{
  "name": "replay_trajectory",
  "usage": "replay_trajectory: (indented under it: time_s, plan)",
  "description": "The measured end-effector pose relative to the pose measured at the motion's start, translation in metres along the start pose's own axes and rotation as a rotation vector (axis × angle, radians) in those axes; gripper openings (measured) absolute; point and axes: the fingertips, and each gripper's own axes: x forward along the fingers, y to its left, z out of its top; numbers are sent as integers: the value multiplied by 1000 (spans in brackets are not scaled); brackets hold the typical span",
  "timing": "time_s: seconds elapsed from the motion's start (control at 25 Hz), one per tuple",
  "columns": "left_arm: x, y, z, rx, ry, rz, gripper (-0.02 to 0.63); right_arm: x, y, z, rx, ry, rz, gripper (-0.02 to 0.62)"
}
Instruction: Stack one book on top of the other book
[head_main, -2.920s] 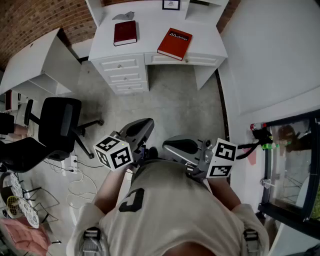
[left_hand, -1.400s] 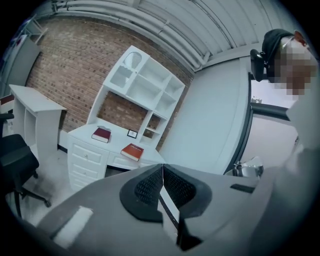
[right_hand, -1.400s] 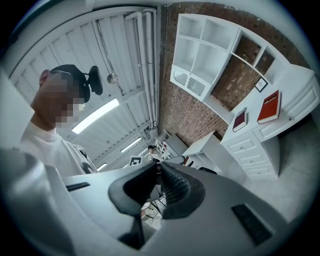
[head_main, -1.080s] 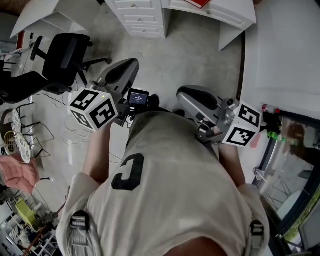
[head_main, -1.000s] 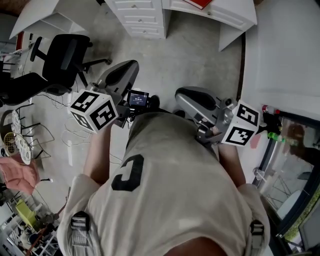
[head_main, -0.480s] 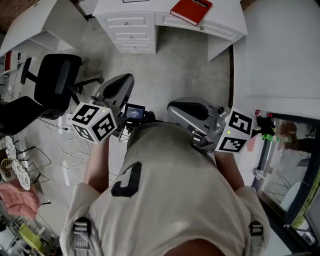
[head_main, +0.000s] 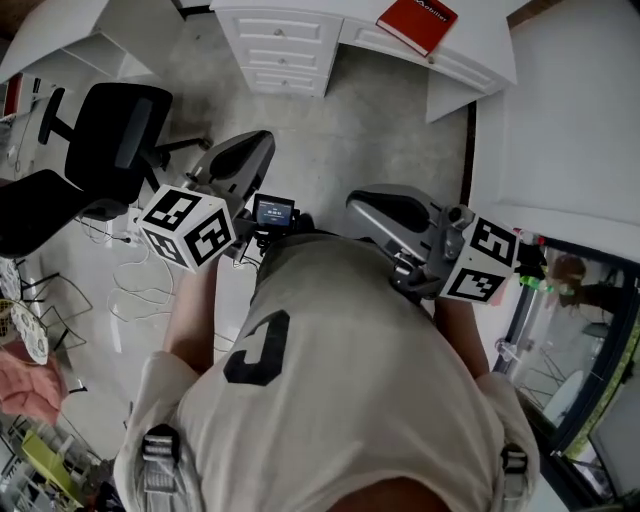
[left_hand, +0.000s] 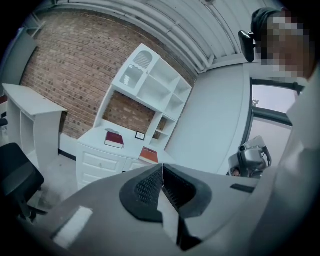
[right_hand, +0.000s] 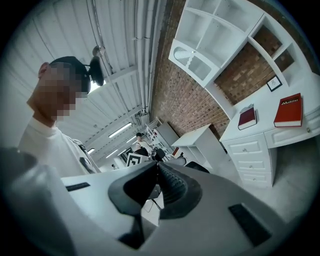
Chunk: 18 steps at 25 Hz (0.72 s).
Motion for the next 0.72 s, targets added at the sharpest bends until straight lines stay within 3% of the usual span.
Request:
replay_trajectory:
  time_s: [0.36, 0.72]
  plan:
    - [-23, 32, -1, -51, -32, 71, 5, 37, -10, -7, 33, 77, 36, 8]
    - [15, -1, 17, 53, -43, 62, 5, 18, -39, 17, 81, 29, 130, 8]
